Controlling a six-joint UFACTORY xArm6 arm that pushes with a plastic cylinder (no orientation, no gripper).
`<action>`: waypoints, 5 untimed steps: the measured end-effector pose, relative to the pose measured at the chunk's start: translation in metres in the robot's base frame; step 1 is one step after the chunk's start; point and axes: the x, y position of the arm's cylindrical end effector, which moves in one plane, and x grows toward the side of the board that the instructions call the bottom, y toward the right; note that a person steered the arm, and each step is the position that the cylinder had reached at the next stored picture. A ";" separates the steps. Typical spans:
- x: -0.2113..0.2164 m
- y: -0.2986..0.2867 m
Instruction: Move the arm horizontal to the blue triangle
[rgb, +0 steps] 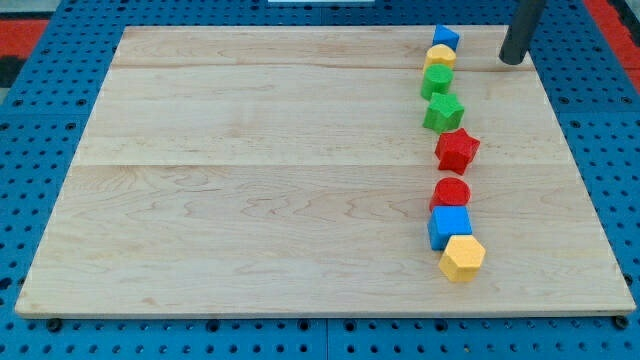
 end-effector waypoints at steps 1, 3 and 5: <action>-0.001 0.002; -0.006 0.002; -0.014 0.002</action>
